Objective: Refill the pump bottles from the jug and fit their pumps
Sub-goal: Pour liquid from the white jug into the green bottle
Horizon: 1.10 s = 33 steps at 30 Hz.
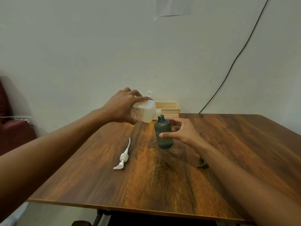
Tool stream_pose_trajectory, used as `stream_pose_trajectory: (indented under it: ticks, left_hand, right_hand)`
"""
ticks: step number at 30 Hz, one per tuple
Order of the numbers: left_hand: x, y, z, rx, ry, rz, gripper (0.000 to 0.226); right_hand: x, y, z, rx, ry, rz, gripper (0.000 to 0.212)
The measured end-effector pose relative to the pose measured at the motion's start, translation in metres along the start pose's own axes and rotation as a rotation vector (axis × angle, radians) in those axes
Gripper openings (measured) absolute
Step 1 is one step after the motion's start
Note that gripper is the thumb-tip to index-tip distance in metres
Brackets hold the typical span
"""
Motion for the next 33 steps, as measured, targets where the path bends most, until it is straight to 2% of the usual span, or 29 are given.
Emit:
stream_pose_trajectory:
  ticks: [19,26,33]
  left_hand:
    - [0.003,0.001,-0.006,-0.011,0.019,0.007,0.099]
    - [0.006,0.005,-0.016,0.025,0.112,0.057,0.098]
    - [0.006,0.021,-0.028,0.038,0.258,0.163,0.096]
  right_hand:
    - [-0.004,0.001,-0.003,0.009,0.005,-0.031,0.054]
    - [-0.002,0.001,0.001,0.001,0.001,-0.021,0.055]
    - [0.0,0.0,0.002,-0.025,0.017,-0.009,0.067]
Point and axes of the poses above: each hand's wrist, its own y-axis away from the middle knuckle, its own z-axis out of the back of the hand, x = y × z, the point moved 9 cm from there along -y, towards the middle knuckle, and after that the axes turned 12 degrees about z, right-handed, at the moved point
